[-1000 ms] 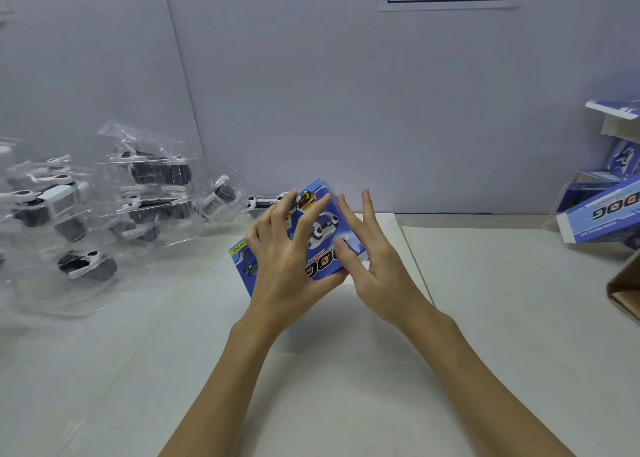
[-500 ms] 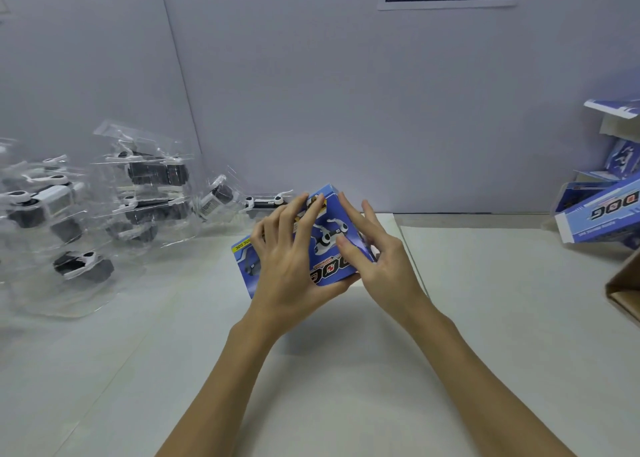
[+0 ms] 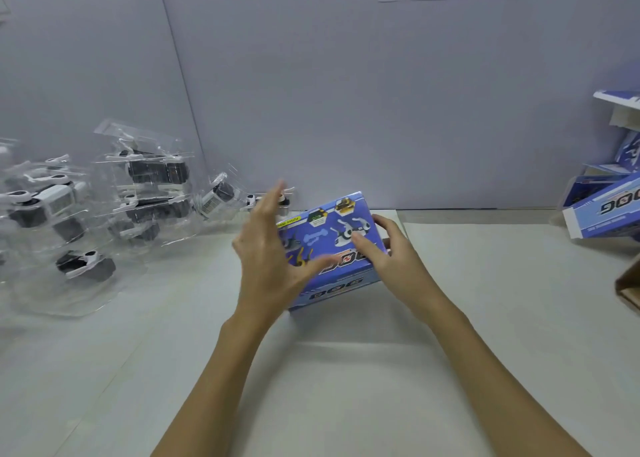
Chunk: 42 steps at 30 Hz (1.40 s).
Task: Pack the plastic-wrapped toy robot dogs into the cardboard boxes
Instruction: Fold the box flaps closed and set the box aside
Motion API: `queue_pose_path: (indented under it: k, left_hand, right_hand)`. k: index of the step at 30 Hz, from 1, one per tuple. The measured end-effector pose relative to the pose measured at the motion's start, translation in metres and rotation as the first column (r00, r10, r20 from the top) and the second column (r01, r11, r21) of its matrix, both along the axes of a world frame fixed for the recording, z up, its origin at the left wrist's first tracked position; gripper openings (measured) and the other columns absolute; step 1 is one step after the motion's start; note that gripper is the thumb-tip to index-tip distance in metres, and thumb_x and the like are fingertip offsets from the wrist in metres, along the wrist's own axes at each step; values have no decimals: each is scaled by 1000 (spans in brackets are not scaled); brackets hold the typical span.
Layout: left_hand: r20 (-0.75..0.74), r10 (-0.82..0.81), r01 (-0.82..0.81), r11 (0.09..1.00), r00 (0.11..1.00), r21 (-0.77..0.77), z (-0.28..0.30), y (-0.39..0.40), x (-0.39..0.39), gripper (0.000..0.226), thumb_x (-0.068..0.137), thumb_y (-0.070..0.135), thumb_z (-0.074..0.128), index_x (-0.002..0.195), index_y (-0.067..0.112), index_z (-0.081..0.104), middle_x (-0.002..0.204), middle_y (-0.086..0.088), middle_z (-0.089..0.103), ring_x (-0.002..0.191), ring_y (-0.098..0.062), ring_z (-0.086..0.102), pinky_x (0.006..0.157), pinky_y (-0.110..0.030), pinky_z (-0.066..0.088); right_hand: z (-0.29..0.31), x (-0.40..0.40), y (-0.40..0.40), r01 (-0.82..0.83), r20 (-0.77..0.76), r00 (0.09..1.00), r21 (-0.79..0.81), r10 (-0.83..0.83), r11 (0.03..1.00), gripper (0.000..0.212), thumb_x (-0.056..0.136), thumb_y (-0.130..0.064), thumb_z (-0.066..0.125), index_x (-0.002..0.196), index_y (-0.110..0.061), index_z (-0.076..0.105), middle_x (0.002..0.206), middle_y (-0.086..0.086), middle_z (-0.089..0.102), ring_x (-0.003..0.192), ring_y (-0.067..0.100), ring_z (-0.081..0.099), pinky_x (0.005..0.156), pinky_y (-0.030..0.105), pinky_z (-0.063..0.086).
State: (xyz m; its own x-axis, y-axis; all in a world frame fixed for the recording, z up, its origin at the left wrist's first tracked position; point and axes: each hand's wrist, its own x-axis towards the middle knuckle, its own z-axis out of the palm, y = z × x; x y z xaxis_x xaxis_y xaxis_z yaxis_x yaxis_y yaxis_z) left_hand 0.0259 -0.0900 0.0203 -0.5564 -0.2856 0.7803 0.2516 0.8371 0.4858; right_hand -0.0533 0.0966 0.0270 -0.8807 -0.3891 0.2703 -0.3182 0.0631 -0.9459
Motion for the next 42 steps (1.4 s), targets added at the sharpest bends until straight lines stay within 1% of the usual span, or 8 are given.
queue_pose_path:
  k: [3, 7, 15, 20, 25, 28, 34, 42]
  left_hand:
    - [139, 117, -175, 820, 983, 545, -3, -20, -6, 86, 87, 75, 56, 151, 19, 42, 144, -4, 55, 129, -23, 56, 111, -47, 44]
    - [284, -334, -132, 411, 899, 902, 0, -25, -1, 74, 99, 78, 27, 110, 19, 71, 81, -4, 79, 64, -18, 75, 53, -29, 57]
    - [-135, -635, 214, 49, 760, 976, 8, -28, 3, 58, 100, 64, 45, 133, 20, 65, 133, -8, 71, 119, -37, 69, 98, -71, 49]
    - [-270, -521, 388, 130, 810, 913, 12, -12, -1, 14, 101, 28, 59, 114, 24, 62, 112, -8, 69, 107, -31, 65, 71, -41, 60]
    - [-275, -642, 413, 72, 716, 908, 7, -14, 1, 66, 76, 17, 63, 142, 15, 53, 122, -12, 71, 99, -31, 70, 73, -35, 60]
    - [-164, -661, 304, 102, 732, 947, 5, -21, 3, 41, 81, 27, 65, 117, 7, 61, 111, -17, 67, 89, -35, 71, 75, -38, 59]
    - [-86, -689, 347, 249, 720, 904, -3, -14, -5, 50, 97, 31, 64, 145, 17, 58, 135, -2, 69, 135, -28, 56, 115, -47, 42]
    - [-27, -593, 359, 450, 805, 817, -5, 0, -6, 43, 94, 60, 61, 134, 42, 59, 130, 1, 73, 116, -26, 72, 94, -46, 58]
  right_hand:
    - [-4, -10, 7, -32, 139, 988, -203, 61, 979, 58, 94, -26, 75, 145, -25, 50, 127, 11, 71, 103, 18, 76, 81, 33, 62]
    - [-5, -11, 9, -110, 114, 983, -278, 146, 954, 81, 84, -28, 77, 156, -29, 39, 134, 4, 68, 116, 26, 71, 98, 43, 60]
    - [5, -15, 30, -269, -148, 952, 14, 268, 963, 77, 102, -2, 62, 156, -49, 37, 154, -21, 51, 142, 3, 48, 110, 26, 49]
    - [9, -7, 11, 17, 330, 916, -598, 227, 801, 42, 98, -9, 45, 128, -18, 73, 128, 7, 69, 121, 29, 57, 86, 39, 49]
    - [14, -10, 15, 2, 396, 894, -475, 211, 880, 61, 92, -42, 69, 145, -17, 53, 137, 23, 65, 105, 31, 65, 91, 48, 50]
    - [12, -19, 34, -234, 363, 871, -286, 331, 929, 50, 94, -37, 68, 139, -18, 61, 136, 22, 65, 111, 33, 65, 100, 53, 49]
    - [0, -12, 10, 44, 286, 958, -245, 29, 969, 30, 101, -40, 63, 123, -21, 67, 116, 3, 77, 115, 26, 71, 105, 46, 53]
    - [-7, -5, -1, 5, 50, 999, -235, 7, 972, 33, 102, -52, 51, 119, -27, 64, 91, -22, 76, 77, -10, 68, 63, 6, 47]
